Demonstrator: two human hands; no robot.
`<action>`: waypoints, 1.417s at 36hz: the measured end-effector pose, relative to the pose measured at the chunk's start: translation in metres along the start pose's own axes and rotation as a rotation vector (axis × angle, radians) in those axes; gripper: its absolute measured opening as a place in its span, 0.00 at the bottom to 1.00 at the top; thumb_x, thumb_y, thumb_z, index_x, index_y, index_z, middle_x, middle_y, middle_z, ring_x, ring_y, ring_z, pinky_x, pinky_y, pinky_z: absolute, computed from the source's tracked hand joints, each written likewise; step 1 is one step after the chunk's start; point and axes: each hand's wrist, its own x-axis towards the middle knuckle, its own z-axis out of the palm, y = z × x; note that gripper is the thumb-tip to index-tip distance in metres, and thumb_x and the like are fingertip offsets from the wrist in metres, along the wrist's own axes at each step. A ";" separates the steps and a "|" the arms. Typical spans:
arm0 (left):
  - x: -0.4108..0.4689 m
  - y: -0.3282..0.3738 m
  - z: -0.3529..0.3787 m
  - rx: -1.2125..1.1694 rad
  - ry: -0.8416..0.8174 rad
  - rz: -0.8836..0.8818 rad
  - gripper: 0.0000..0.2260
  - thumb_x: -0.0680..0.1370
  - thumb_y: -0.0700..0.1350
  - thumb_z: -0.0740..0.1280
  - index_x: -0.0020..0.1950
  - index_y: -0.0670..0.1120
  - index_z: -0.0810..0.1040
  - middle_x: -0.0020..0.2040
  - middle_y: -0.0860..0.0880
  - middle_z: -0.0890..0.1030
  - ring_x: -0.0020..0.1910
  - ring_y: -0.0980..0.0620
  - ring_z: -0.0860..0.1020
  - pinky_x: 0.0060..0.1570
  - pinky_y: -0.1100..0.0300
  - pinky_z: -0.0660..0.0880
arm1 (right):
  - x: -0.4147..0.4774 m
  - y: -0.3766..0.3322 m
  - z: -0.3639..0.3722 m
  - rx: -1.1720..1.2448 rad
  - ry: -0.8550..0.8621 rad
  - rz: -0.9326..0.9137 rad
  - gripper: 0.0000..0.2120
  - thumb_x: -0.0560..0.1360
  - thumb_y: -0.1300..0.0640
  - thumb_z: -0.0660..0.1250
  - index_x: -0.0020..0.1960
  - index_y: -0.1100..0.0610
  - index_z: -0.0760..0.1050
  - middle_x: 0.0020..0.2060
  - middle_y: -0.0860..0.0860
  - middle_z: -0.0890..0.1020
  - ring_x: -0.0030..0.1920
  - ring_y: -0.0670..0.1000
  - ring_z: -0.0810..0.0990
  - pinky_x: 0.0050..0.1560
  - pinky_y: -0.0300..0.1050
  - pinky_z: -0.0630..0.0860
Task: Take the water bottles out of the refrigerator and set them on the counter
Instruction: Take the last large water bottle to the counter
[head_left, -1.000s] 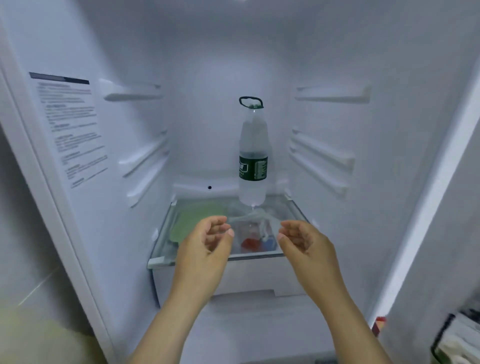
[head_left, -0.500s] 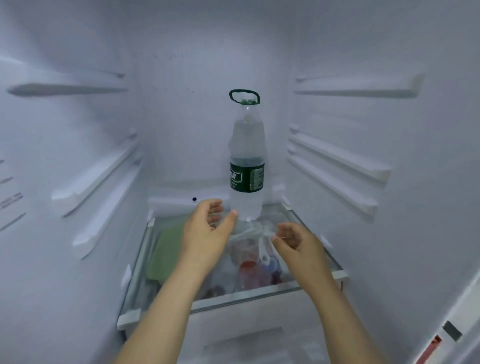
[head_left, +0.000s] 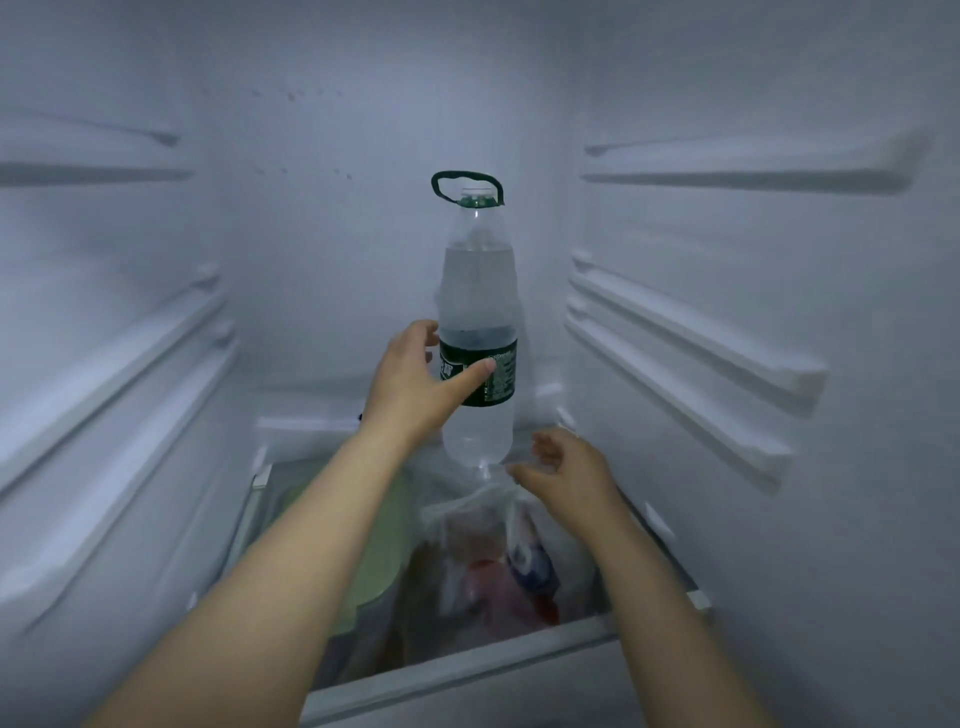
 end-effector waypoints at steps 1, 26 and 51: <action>0.004 0.000 0.000 0.012 -0.004 0.006 0.35 0.70 0.57 0.73 0.72 0.47 0.65 0.69 0.49 0.71 0.64 0.51 0.72 0.59 0.57 0.70 | 0.002 -0.002 0.001 -0.028 -0.012 -0.016 0.24 0.72 0.54 0.73 0.66 0.59 0.73 0.61 0.53 0.77 0.54 0.46 0.74 0.53 0.39 0.69; 0.056 0.002 0.014 -0.081 -0.115 0.026 0.37 0.66 0.52 0.79 0.69 0.51 0.63 0.60 0.53 0.73 0.55 0.54 0.72 0.48 0.58 0.71 | 0.057 -0.012 0.021 -0.077 -0.107 -0.082 0.42 0.65 0.53 0.79 0.72 0.48 0.61 0.59 0.46 0.76 0.59 0.52 0.76 0.46 0.46 0.77; 0.013 0.012 0.002 -0.119 -0.085 0.049 0.36 0.66 0.52 0.78 0.68 0.52 0.64 0.55 0.58 0.74 0.53 0.55 0.74 0.46 0.61 0.71 | 0.017 0.004 0.028 0.022 -0.020 -0.058 0.37 0.63 0.52 0.79 0.68 0.48 0.66 0.56 0.42 0.77 0.57 0.46 0.76 0.49 0.41 0.75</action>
